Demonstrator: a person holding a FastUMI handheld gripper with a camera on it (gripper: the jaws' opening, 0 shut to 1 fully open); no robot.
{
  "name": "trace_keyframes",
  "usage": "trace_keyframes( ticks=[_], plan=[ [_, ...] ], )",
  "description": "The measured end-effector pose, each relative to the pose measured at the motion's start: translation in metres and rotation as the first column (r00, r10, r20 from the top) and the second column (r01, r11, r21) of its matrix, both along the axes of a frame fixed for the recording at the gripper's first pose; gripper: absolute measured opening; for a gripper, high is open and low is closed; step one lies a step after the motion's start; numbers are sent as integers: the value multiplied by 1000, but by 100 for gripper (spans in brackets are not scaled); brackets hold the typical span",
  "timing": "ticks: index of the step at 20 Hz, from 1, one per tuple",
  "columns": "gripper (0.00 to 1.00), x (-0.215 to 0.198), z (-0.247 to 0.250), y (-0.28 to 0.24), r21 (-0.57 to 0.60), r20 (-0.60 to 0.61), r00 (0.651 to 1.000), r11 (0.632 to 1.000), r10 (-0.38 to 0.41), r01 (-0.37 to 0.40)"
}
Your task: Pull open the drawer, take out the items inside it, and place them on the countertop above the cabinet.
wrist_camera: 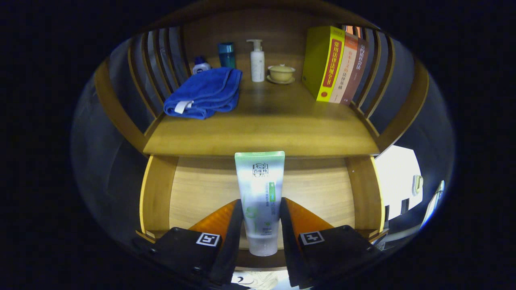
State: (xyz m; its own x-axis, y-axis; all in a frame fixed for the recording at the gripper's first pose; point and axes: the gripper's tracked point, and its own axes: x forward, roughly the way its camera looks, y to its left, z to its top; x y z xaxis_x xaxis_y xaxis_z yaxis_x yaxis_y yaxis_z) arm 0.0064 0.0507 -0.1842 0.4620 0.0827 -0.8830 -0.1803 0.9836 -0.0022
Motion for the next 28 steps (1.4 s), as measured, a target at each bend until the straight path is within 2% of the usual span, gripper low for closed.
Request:
trace_keyframes(
  ticks=[4,8,19,28],
  plan=[
    [58,37,27,-4,5,52,998,1000,-24,24],
    [58,78,33,-4,9,84,995,999,-52,51],
    [58,184,-19,6,-17,130,988,996,-88,91],
    [61,195,-64,-7,-67,93,987,988,-132,138]
  ],
)
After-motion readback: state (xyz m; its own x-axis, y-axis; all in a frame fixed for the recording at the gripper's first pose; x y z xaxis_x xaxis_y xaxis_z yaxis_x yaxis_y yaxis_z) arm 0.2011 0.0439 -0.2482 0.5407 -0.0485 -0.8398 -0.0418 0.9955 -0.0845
